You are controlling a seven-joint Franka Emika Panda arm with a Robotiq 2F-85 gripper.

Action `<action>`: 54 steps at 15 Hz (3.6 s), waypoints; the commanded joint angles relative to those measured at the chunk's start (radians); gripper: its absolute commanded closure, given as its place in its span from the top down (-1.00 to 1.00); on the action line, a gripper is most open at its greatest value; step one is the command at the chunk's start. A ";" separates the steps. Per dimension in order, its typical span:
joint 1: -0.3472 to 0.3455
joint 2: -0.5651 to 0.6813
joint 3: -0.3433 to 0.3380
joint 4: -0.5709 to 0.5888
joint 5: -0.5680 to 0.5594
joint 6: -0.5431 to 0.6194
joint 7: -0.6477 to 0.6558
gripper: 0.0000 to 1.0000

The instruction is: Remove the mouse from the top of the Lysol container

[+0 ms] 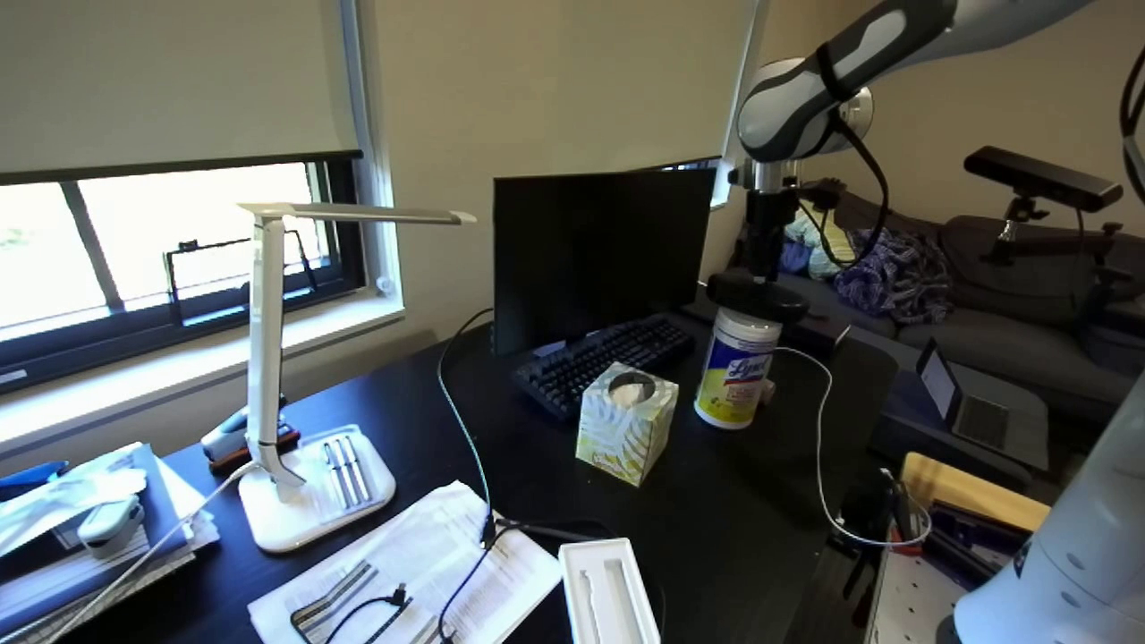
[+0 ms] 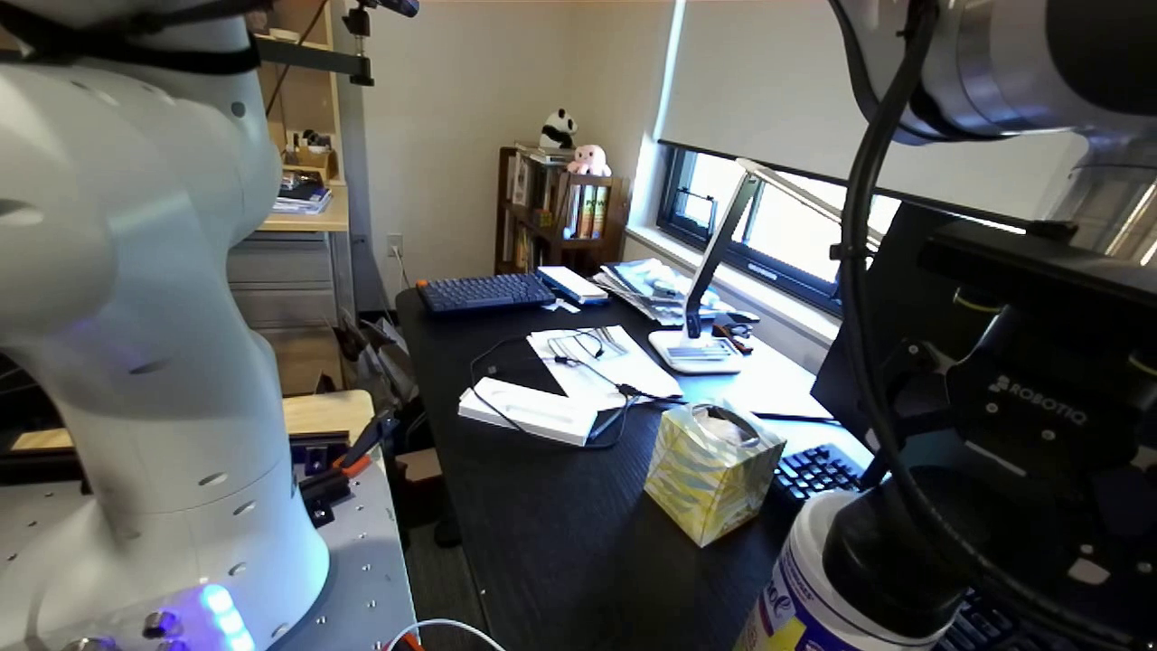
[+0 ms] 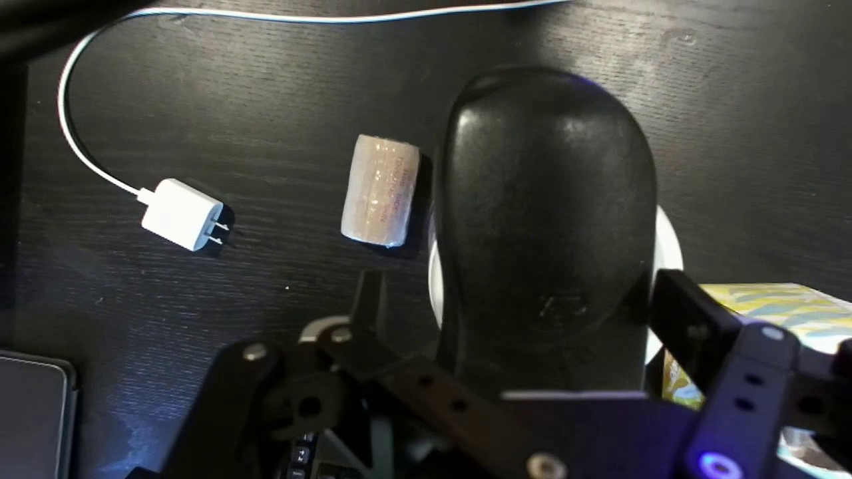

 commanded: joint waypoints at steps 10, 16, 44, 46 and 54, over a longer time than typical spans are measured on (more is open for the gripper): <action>-0.025 -0.019 0.028 -0.045 -0.059 0.058 -0.011 -0.38; -0.031 -0.019 0.028 -0.054 -0.076 0.075 -0.015 -0.15; -0.024 -0.197 0.005 -0.139 0.090 0.064 -0.031 1.00; -0.018 -0.187 0.011 -0.141 0.097 0.065 -0.022 1.00; -0.001 -0.168 0.036 -0.152 0.098 0.075 0.075 1.00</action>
